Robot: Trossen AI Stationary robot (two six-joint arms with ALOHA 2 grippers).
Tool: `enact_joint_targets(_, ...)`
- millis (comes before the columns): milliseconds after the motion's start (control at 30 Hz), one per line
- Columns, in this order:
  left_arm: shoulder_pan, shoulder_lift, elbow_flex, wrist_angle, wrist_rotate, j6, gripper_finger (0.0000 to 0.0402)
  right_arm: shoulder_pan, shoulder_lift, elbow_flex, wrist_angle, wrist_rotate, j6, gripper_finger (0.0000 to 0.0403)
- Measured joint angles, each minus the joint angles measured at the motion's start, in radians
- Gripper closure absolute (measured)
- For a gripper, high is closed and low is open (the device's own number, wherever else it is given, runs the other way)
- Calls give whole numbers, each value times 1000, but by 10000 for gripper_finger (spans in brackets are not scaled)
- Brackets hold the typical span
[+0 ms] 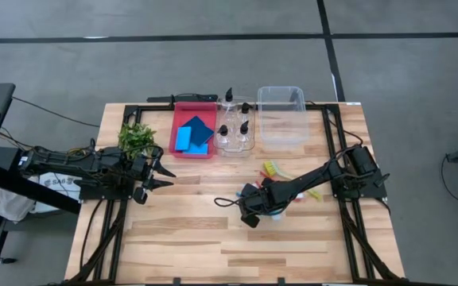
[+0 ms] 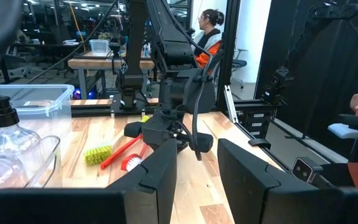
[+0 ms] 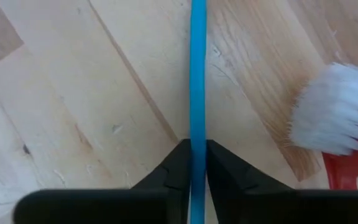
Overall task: Pick & Place Kitchen Sink Supplies
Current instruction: Put the blue dish brush into the right transparent bin
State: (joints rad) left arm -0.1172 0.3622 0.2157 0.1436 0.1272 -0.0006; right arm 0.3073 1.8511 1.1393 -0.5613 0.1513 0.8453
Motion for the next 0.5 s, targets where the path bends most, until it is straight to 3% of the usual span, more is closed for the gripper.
enact_joint_targets(200, 0, 0, 0, 0, 0, 0, 284, 4, 0, 0, 11, -1, -15, 392)
enact_joint_targets(400, 0, 0, 0, 0, 0, 0, 284, 15, -9, 0, 9, -46, -14, 355)
enact_joint_targets(500, 0, 0, 0, 0, 0, 0, 284, 28, -26, 11, 1, -57, -14, 355)
